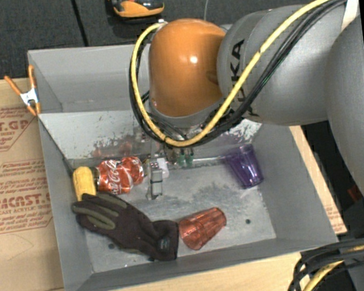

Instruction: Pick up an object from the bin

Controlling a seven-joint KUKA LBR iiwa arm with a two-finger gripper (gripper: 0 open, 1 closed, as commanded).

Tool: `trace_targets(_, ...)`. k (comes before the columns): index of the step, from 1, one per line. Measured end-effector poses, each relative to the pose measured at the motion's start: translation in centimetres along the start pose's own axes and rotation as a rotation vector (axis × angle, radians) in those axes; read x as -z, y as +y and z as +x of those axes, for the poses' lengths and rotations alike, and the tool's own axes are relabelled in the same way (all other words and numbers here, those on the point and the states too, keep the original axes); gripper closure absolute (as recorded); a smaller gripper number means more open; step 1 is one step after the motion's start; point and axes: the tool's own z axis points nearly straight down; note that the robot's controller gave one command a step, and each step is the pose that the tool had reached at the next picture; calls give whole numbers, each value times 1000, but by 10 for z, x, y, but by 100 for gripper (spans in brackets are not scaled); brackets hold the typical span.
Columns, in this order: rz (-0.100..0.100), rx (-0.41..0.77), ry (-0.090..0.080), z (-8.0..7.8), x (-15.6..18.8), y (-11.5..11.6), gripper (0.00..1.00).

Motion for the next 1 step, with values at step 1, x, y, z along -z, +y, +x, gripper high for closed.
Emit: trace_targets(1, 0, 85, -6, -6, -39, -3, 0)
